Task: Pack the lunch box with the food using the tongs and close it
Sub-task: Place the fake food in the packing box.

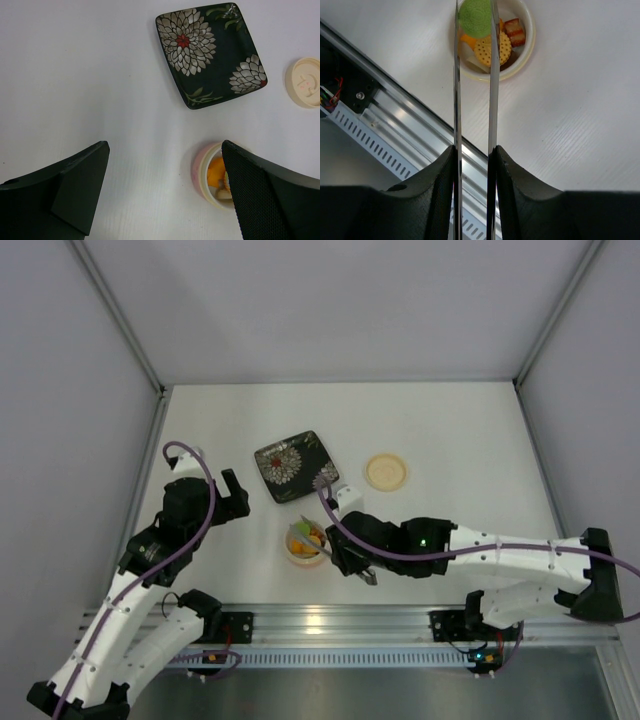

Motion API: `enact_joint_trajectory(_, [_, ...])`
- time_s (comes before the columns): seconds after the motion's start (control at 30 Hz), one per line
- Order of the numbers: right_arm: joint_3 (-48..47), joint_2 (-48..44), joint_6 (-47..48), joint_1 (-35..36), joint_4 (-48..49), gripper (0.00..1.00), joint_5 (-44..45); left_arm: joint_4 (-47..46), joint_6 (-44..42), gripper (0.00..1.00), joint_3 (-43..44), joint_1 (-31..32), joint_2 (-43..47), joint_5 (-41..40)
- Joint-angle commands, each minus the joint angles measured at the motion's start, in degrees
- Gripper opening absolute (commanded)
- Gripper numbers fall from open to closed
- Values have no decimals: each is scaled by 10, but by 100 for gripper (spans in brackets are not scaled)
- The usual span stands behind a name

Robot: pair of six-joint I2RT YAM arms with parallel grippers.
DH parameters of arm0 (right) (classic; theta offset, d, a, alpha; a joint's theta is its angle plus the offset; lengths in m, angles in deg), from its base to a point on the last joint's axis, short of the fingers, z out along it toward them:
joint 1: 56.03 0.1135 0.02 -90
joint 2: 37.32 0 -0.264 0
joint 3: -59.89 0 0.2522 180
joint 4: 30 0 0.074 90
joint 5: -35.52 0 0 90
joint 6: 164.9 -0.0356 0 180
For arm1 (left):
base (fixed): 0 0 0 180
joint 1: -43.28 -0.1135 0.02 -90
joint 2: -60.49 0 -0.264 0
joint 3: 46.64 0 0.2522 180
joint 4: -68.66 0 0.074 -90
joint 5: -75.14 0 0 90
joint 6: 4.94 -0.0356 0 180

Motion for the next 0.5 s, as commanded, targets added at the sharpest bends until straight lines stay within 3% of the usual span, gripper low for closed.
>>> enact_joint_trajectory(0.0, [6,-13,-33,18,5,30,31,-4,1,99,-3,2,4,-4])
enact_joint_trajectory(0.47, [4,15,-28,28,29,35,31,-4,1,99,-3,2,2,-5])
